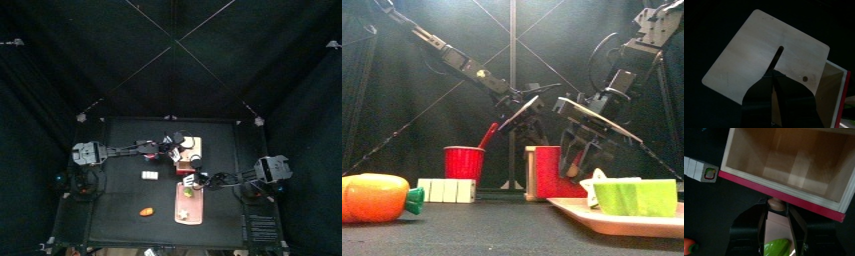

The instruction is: Open drawer

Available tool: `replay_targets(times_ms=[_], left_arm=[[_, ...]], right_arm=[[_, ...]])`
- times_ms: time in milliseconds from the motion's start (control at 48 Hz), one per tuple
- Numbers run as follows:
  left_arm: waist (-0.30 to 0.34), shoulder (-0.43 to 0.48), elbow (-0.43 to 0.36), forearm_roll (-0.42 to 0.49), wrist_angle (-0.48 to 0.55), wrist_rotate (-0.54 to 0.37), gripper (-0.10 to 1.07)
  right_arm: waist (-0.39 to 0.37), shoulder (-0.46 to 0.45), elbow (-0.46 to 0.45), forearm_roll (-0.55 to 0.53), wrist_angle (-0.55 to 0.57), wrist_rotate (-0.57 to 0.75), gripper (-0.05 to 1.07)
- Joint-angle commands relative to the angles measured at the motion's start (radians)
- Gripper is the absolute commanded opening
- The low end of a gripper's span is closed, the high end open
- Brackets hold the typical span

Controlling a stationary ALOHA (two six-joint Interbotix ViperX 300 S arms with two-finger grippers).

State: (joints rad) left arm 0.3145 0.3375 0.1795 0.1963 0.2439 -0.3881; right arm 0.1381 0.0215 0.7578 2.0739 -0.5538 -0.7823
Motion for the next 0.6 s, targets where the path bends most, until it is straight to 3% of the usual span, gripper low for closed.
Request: replay_targets(times_ms=[0, 583], left_arm=[[0.005, 0.011, 0.009, -0.002, 0.023, 0.002, 0.43], [0.005, 0.011, 0.008, -0.002, 0.023, 0.0, 0.43]], right_arm=[[0.025, -0.015, -0.015, -0.006, 0.011, -0.003, 0.66], [0.106, -0.005, -0.02, 0.008, 0.048, 0.002, 0.66]])
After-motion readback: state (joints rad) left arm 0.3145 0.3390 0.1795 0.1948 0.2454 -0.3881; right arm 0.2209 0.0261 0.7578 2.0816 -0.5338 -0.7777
